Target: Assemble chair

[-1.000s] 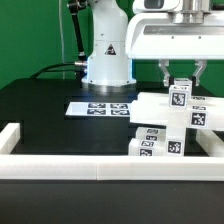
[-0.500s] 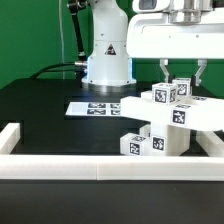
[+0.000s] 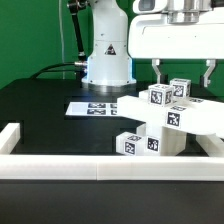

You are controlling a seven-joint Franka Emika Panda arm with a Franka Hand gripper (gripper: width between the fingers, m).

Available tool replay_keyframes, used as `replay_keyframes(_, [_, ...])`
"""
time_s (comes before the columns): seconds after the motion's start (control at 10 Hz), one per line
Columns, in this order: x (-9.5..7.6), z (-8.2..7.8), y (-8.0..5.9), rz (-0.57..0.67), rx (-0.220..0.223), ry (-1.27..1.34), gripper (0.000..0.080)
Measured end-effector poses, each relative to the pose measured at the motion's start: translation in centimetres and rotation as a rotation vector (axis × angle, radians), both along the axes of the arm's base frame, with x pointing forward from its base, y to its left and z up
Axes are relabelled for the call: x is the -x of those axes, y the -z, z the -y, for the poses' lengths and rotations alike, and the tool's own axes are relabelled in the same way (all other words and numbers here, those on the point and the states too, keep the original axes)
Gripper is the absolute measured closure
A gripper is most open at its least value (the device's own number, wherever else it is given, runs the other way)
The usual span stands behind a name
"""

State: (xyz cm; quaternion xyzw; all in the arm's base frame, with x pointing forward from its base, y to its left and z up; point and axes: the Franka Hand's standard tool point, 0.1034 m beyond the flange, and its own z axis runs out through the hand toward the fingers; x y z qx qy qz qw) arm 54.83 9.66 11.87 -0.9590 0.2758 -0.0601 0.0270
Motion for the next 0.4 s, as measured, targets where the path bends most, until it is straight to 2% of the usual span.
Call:
replay_keyframes(0.2, [0.07,-0.37,-0.63,0.004,-0.007,-0.004,0.0154])
replay_keyframes(0.4, [0.12,-0.27,-0.32,0.0,-0.004,-0.004,0.015])
